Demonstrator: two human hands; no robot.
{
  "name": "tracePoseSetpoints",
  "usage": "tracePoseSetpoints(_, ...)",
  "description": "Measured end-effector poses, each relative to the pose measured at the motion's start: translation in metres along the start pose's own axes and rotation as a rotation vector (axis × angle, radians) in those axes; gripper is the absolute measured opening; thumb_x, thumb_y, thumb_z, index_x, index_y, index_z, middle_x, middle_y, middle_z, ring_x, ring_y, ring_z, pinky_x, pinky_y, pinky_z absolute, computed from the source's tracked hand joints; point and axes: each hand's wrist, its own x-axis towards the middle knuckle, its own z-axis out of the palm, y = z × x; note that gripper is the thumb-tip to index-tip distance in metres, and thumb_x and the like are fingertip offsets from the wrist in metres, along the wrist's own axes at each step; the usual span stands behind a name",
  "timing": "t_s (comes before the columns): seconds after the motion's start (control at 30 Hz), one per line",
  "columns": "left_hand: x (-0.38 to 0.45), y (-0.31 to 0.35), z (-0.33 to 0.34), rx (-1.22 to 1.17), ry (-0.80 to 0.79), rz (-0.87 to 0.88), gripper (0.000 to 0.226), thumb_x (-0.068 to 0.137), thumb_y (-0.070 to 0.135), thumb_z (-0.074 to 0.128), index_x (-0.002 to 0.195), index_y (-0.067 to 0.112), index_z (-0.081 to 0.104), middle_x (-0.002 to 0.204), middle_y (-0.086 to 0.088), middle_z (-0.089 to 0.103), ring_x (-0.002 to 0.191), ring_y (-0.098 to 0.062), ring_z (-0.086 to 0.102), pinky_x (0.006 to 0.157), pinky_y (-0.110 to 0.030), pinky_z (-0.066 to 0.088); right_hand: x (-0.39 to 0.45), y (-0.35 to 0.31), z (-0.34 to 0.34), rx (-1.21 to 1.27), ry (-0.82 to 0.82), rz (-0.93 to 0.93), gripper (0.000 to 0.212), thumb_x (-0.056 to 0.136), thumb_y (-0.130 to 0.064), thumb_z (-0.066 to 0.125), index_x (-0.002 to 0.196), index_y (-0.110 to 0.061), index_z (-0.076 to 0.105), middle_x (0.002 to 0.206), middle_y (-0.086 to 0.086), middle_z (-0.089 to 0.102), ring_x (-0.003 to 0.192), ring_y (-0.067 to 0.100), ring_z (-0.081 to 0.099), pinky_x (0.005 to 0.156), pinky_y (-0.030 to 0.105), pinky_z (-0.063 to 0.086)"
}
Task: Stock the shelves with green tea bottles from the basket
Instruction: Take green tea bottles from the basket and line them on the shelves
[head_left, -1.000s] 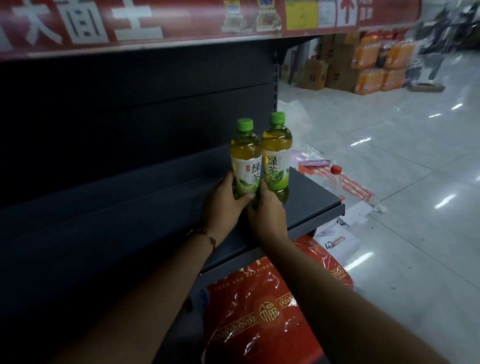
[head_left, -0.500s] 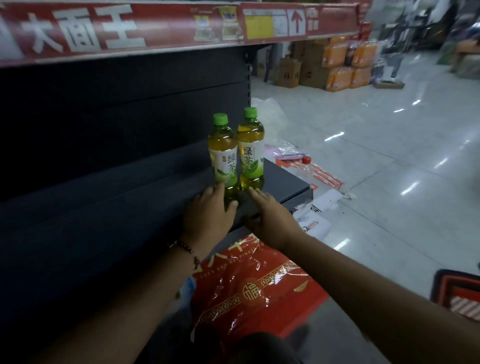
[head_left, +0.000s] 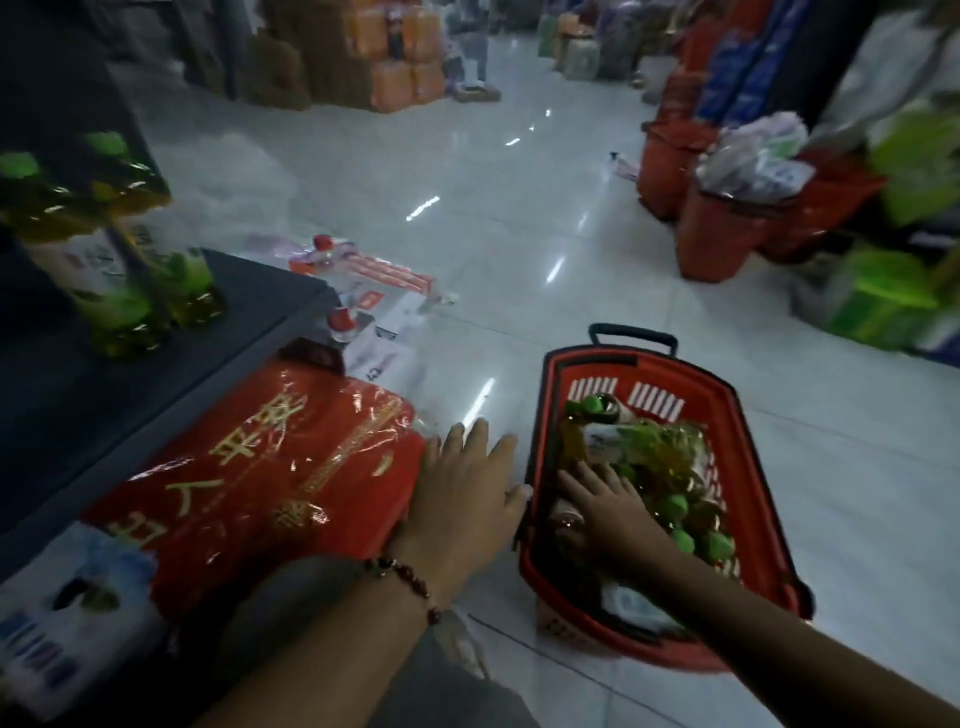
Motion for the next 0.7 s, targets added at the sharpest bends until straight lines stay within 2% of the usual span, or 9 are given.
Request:
tracePoseSetpoints(0.13, -0.008, 0.026, 0.028, -0.009, -0.052, 0.081, 0.055, 0.099, 0.046, 0.045, 0.149, 0.024, 0.035, 0.153, -0.006, 0.037, 0.14, -0.026, 0.032, 0.116, -0.042, 0.025, -0.039, 0.035, 0.034, 0.068, -0.063, 0.117, 0.079, 0.098, -0.049, 0.05, 0.159, -0.027, 0.005, 0.167, 0.005, 0.002, 0.153, 0.035, 0.003, 0.122, 0.048, 0.01)
tracePoseSetpoints(0.23, -0.008, 0.032, 0.038, 0.012, -0.048, 0.121, 0.057, 0.102, 0.044, 0.042, 0.153, 0.023, 0.029, 0.157, -0.005, 0.031, 0.144, -0.024, 0.028, 0.118, -0.04, 0.023, -0.052, 0.038, 0.045, 0.141, -0.043, 0.162, 0.077, 0.096, -0.047, 0.055, 0.157, -0.03, 0.012, 0.167, 0.004, 0.005, 0.151, 0.032, 0.017, 0.119, 0.046, 0.026)
tracePoseSetpoints(0.33, -0.007, 0.034, 0.044, 0.054, -0.06, 0.169, 0.057, 0.102, 0.043, 0.041, 0.153, 0.022, 0.028, 0.157, -0.005, 0.031, 0.144, -0.024, 0.028, 0.119, -0.042, 0.024, -0.045, 0.035, 0.054, 0.198, 0.018, 0.198, 0.084, 0.092, -0.042, 0.063, 0.157, -0.028, 0.012, 0.166, 0.007, 0.011, 0.146, 0.029, 0.03, 0.11, 0.041, 0.044)
tracePoseSetpoints(0.43, -0.008, 0.032, 0.052, 0.056, -0.092, 0.144, 0.055, 0.102, 0.042, 0.043, 0.152, 0.022, 0.03, 0.155, -0.005, 0.035, 0.142, -0.024, 0.032, 0.117, -0.042, 0.028, -0.027, 0.038, 0.06, 0.223, 0.064, 0.275, 0.093, 0.088, -0.039, 0.068, 0.158, -0.024, 0.008, 0.163, 0.009, 0.019, 0.145, 0.031, 0.03, 0.111, 0.042, 0.04)
tracePoseSetpoints(0.6, -0.009, 0.027, 0.054, 0.061, -0.085, 0.139, 0.052, 0.102, 0.039, 0.044, 0.149, 0.021, 0.034, 0.152, -0.006, 0.038, 0.139, -0.024, 0.034, 0.115, -0.042, 0.031, -0.004, 0.036, 0.06, 0.076, 0.065, 0.348, 0.093, 0.089, -0.045, 0.066, 0.158, -0.016, 0.01, 0.154, 0.01, 0.033, 0.137, 0.034, 0.037, 0.108, 0.038, 0.039)
tracePoseSetpoints(0.7, -0.012, 0.023, 0.054, 0.055, -0.08, 0.131, 0.05, 0.101, 0.037, 0.046, 0.148, 0.021, 0.037, 0.151, -0.005, 0.039, 0.139, -0.024, 0.035, 0.115, -0.042, 0.031, 0.001, 0.039, 0.058, 0.106, 0.069, 0.351, 0.092, 0.088, -0.041, 0.069, 0.157, -0.015, 0.014, 0.152, 0.011, 0.035, 0.136, 0.035, 0.037, 0.108, 0.039, 0.038)
